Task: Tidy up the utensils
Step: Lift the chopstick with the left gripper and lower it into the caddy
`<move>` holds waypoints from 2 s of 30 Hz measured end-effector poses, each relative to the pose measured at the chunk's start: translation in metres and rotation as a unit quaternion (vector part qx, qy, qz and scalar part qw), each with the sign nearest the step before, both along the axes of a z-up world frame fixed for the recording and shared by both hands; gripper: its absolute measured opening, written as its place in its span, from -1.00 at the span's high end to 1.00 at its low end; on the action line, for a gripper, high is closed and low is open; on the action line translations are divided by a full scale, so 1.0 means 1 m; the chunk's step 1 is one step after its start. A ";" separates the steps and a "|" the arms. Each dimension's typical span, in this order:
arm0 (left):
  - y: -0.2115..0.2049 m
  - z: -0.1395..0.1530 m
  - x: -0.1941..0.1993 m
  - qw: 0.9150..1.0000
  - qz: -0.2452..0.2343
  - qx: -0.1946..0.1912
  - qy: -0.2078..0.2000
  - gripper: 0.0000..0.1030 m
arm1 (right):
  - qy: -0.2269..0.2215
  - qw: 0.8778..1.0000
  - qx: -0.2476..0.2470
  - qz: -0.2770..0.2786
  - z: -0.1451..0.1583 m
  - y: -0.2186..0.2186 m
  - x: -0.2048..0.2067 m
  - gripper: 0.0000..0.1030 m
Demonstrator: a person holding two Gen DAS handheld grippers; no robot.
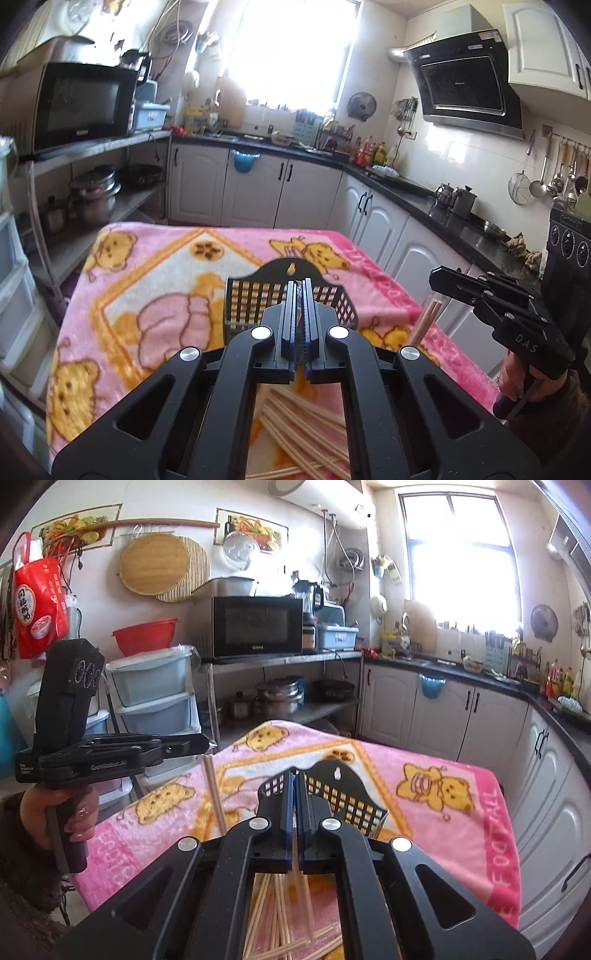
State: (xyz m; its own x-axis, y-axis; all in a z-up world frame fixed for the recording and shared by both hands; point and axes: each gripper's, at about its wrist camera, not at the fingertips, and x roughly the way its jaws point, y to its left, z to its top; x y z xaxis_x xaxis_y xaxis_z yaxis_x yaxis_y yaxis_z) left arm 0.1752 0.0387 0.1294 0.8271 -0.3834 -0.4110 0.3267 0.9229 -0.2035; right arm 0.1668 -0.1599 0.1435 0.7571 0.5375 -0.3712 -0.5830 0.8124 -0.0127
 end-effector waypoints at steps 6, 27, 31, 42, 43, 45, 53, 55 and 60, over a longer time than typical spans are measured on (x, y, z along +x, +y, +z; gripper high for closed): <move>-0.004 0.025 0.006 1.000 -0.009 -0.003 -0.020 0.99 | -0.024 1.000 0.013 0.000 0.022 0.000 0.000 0.97; -0.017 0.099 0.073 0.997 0.016 0.007 -0.077 0.99 | -0.091 0.994 0.047 -0.044 0.096 0.000 0.058 0.97; -0.020 0.097 0.090 0.997 0.025 0.018 -0.076 0.99 | -0.097 0.993 0.046 -0.047 0.099 0.002 0.071 0.97; -0.013 0.054 0.130 0.999 0.034 0.015 -0.033 0.99 | -0.079 0.995 0.037 -0.054 0.068 0.014 0.101 0.97; -0.012 0.049 0.132 0.999 0.032 0.011 -0.028 0.99 | -0.075 0.995 0.036 -0.054 0.066 0.014 0.104 0.97; -0.012 0.042 0.135 0.999 0.031 0.008 -0.022 0.99 | -0.068 0.995 0.035 -0.058 0.060 0.014 0.109 0.97; -0.010 0.020 0.141 1.000 0.016 -0.010 -0.002 0.99 | -0.031 0.996 0.036 -0.080 0.030 0.011 0.126 0.96; -0.011 0.015 0.142 1.000 0.012 -0.010 0.002 0.99 | -0.019 0.996 0.036 -0.084 0.021 0.010 0.131 0.96; -0.010 0.003 0.145 1.000 0.008 -0.019 0.015 0.99 | 0.007 0.995 0.037 -0.094 0.004 0.012 0.139 0.96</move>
State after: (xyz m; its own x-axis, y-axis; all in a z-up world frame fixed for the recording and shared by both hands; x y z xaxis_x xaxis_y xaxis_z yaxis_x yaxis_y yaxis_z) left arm 0.3202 0.0291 0.1328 0.8207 -0.3860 -0.4212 0.3050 0.9194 -0.2483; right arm 0.3063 -0.1484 0.1479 0.8420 0.4133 -0.3467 -0.4209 0.9053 0.0571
